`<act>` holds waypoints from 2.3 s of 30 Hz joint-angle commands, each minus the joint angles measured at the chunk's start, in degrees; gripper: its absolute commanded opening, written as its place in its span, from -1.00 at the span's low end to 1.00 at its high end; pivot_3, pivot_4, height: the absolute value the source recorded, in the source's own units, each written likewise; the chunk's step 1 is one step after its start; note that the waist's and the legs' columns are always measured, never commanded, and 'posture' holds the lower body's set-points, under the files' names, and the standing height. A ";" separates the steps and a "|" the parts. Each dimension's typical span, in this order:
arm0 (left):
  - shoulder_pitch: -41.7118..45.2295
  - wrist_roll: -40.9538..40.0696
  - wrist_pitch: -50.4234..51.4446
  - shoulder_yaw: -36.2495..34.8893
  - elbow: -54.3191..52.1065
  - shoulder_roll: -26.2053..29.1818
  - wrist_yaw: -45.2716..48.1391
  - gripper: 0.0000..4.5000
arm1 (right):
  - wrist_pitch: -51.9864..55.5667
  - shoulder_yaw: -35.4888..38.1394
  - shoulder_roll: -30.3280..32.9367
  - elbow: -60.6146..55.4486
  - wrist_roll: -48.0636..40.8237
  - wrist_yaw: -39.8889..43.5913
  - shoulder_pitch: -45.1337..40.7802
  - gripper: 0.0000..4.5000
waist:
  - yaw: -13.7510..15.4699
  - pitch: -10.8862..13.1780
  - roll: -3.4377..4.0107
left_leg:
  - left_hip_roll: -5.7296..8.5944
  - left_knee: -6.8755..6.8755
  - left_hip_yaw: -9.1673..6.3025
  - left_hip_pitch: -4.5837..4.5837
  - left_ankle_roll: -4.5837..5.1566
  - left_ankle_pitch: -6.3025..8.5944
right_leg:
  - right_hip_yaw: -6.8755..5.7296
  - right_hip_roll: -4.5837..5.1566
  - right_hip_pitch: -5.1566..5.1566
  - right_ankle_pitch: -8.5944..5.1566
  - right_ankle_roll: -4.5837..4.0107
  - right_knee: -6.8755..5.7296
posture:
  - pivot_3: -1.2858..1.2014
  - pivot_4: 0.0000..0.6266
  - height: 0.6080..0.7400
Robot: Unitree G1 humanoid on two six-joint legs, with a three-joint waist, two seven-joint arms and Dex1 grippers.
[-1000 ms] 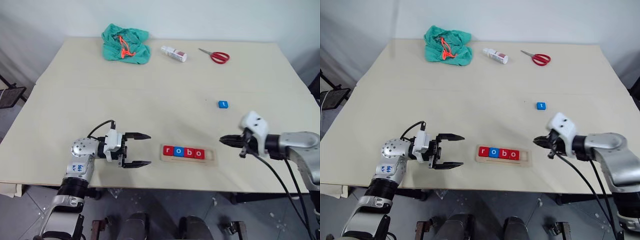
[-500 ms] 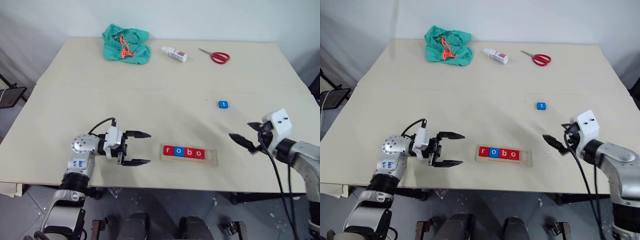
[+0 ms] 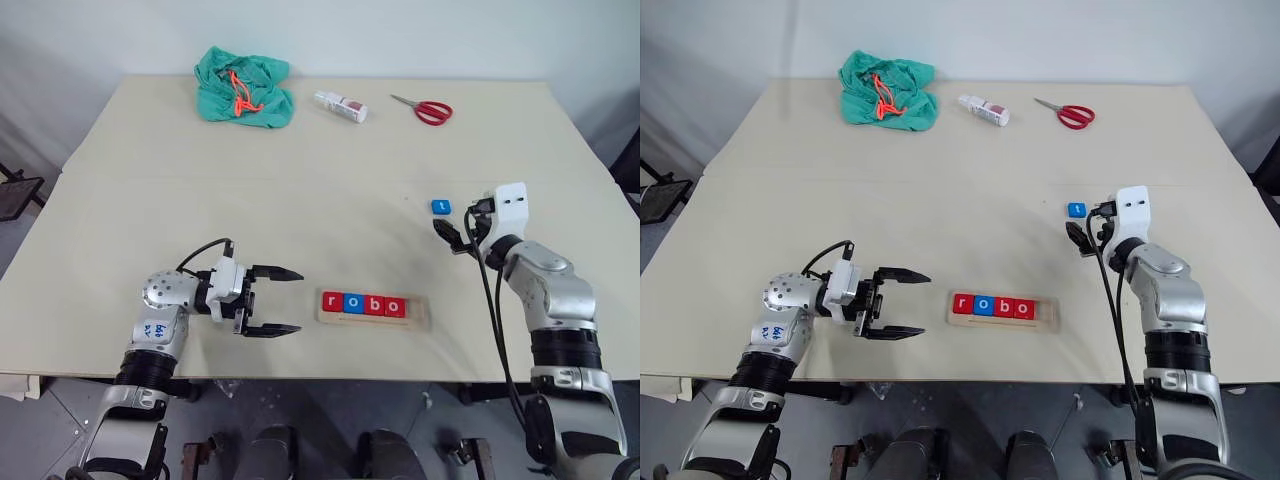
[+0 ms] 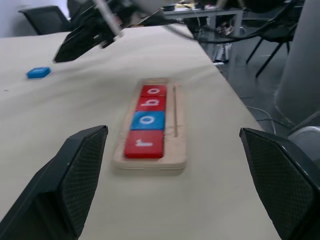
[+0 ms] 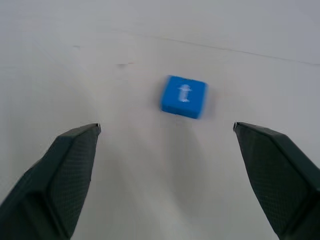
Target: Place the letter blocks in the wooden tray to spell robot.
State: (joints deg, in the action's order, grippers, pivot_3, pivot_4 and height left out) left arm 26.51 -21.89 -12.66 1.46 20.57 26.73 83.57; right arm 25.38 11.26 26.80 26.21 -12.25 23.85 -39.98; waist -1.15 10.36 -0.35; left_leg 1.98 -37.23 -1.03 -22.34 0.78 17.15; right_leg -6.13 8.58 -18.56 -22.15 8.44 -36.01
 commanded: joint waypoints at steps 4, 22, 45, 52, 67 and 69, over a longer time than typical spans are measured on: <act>-2.37 -1.23 2.03 -0.68 -5.66 1.22 -1.77 1.00 | -12.60 -1.08 -1.82 17.87 2.86 -0.25 -9.45 0.99 | -0.67 0.00 0.00 | -0.01 0.04 -0.02 0.00 0.00 0.00 | 0.01 0.00 -0.02 0.00 0.00 -0.01 | 0.03 -0.52 1.00; -5.47 -1.42 3.64 -1.26 -10.29 1.99 -5.13 1.00 | -24.49 -1.32 -5.49 42.49 6.80 -7.33 -19.69 0.99 | -0.87 -0.01 0.02 | -0.01 0.03 -0.04 0.01 0.00 0.00 | 0.06 -0.01 -0.01 0.00 0.00 -0.01 | 0.03 -0.52 1.00; -2.18 -1.33 1.73 -0.13 -5.39 0.61 -3.57 1.00 | 0.19 -2.79 -5.71 -10.99 0.04 -0.83 5.36 -0.35 | -0.26 -0.02 0.04 | 0.00 0.08 -0.11 0.00 0.00 0.00 | 0.09 -0.01 -0.04 0.00 0.00 -0.07 | 0.03 -0.52 1.00; 0.11 -1.20 0.84 0.50 -1.68 -0.77 -1.09 1.00 | 16.95 0.53 -6.00 -39.92 -3.60 -6.51 19.80 -0.35 | -0.21 -0.02 0.04 | 0.04 -0.04 -0.04 -0.01 -0.01 0.00 | 0.16 0.00 -0.04 0.00 0.00 -0.08 | 0.03 -0.52 1.00; 1.91 -1.05 0.07 0.56 2.03 -1.33 2.34 1.00 | 39.17 8.54 -9.54 -69.44 -9.26 -15.18 37.12 -0.35 | 1.10 -0.02 0.04 | 0.03 -0.04 0.00 0.05 -0.01 0.00 | 0.24 -0.01 -0.02 0.00 0.00 -0.08 | 0.03 -0.52 1.00; 2.19 -0.94 -0.20 0.55 2.46 -1.37 2.45 1.00 | 41.16 8.29 -11.44 -70.99 -8.98 -17.11 38.17 -0.35 | 1.10 -0.02 0.04 | 0.04 -0.01 0.00 0.05 0.00 0.00 | 0.24 -0.01 -0.03 0.00 0.00 -0.08 | 0.03 -0.52 1.00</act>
State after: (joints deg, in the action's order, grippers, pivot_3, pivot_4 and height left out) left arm 27.68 -22.26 -11.93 2.31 23.46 25.43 85.65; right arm 65.16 18.61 16.34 -41.41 -20.84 8.47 -2.28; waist -0.05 10.34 -0.32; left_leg 2.03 -37.25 -1.04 -22.29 0.78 17.14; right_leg -5.88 8.57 -18.59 -22.15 8.44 -36.10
